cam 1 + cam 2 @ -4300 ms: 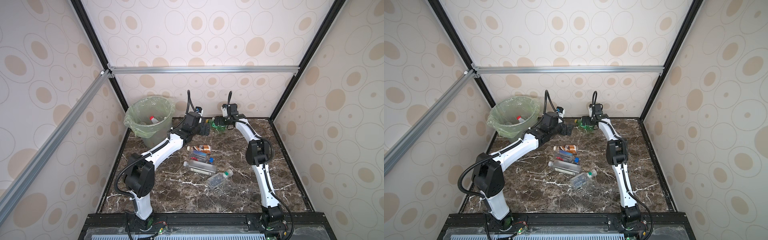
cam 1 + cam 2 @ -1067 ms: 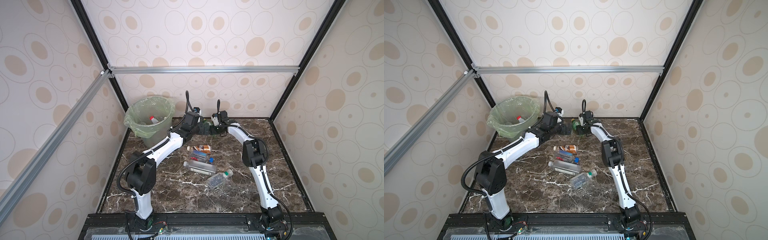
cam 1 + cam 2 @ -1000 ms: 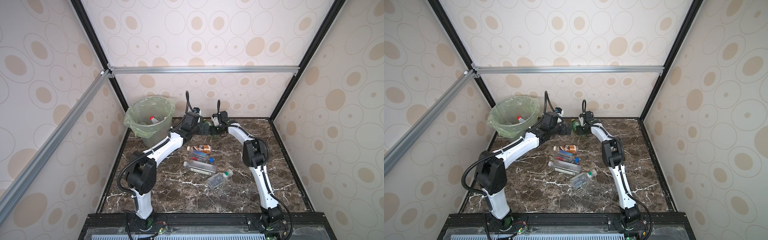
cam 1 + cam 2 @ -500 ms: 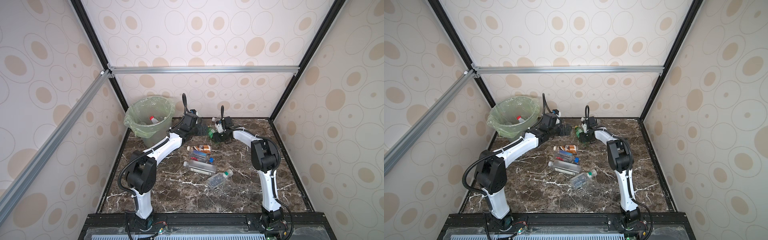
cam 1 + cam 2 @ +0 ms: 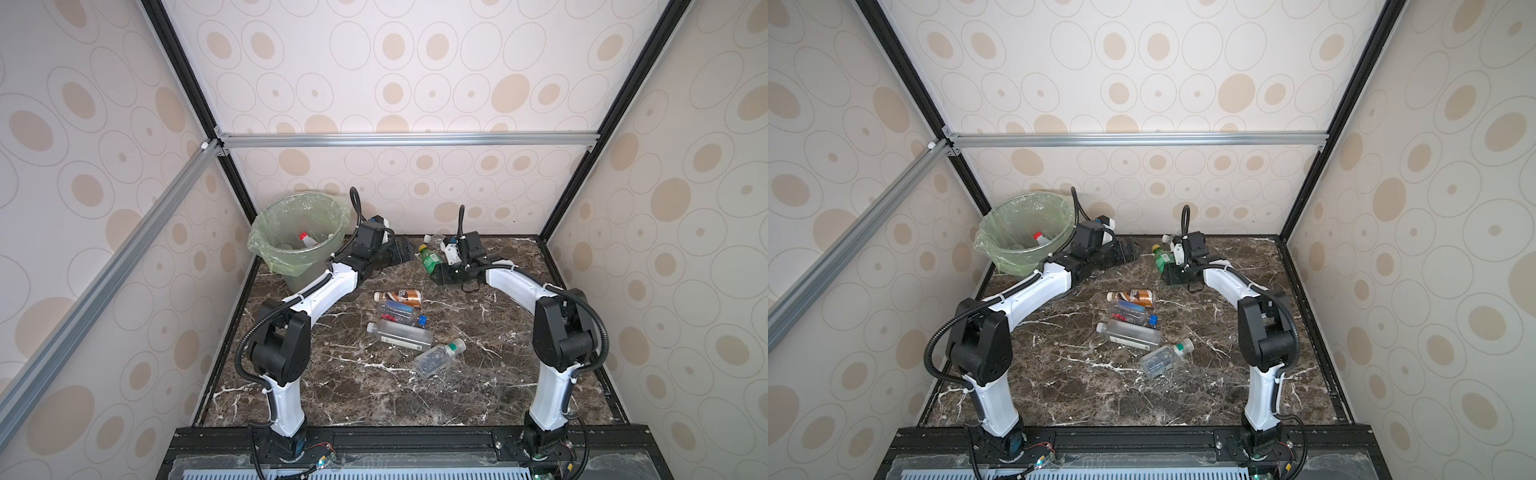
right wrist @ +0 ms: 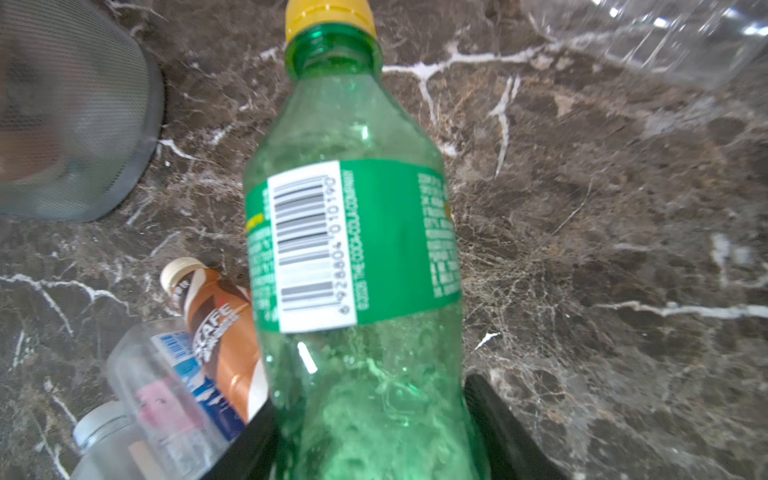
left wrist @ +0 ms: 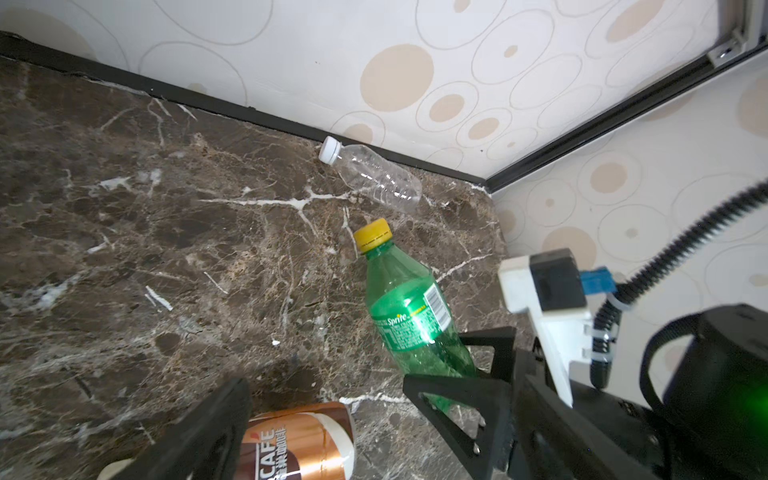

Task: Throw the plastic bottles in the bin
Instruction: 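Grasp the Sprite bottle's yellow cap with the left gripper while right holds it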

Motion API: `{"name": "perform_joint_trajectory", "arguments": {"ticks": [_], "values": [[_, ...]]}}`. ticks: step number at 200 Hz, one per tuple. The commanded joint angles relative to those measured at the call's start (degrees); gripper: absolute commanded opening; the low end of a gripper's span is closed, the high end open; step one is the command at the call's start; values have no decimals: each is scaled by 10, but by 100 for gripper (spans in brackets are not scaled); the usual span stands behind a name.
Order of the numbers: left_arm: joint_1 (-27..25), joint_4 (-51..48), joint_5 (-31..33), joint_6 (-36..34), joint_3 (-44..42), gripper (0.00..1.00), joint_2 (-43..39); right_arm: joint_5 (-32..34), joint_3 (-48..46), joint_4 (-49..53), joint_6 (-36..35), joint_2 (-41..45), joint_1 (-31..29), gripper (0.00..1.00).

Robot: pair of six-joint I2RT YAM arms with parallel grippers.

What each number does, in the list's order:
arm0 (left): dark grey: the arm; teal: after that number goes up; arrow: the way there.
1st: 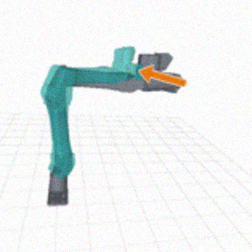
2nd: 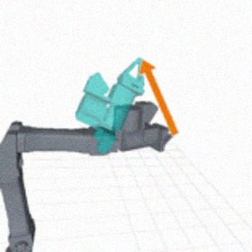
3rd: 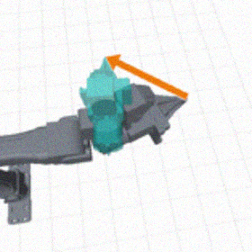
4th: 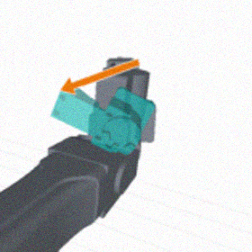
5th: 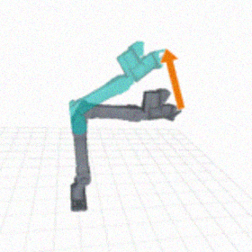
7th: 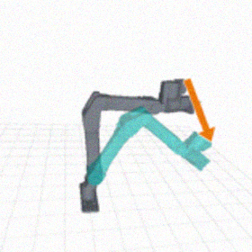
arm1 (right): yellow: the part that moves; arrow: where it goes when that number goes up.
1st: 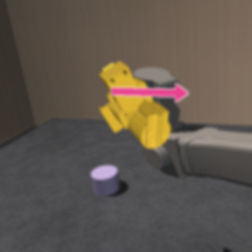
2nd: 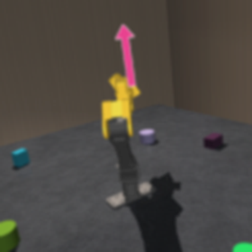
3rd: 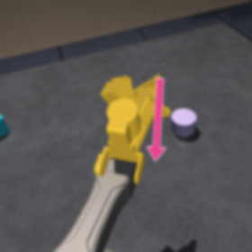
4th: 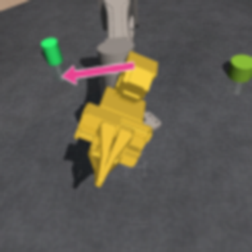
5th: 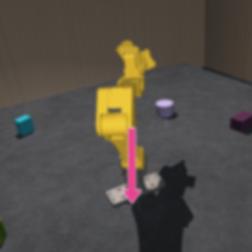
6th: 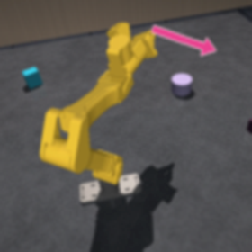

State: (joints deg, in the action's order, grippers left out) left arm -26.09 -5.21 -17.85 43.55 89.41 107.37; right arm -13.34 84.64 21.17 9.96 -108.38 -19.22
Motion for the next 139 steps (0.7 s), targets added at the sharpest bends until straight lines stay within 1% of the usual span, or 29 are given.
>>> {"name": "perform_joint_trajectory", "arguments": {"ticks": [1,33,75,112,139], "values": [[10,23,-34,46,63,99,20,-4,-15,-8,9,50,-13,51],[12,33,-40,72,130,99,52,-4,-15,0,10,98,-28,51],[12,54,-59,114,180,99,84,-4,-27,-11,21,143,-43,51],[8,73,-64,123,180,86,78,-3,-35,-26,27,156,-52,51],[5,87,-67,128,163,78,68,-4,-32,-36,31,157,-57,50]]}}
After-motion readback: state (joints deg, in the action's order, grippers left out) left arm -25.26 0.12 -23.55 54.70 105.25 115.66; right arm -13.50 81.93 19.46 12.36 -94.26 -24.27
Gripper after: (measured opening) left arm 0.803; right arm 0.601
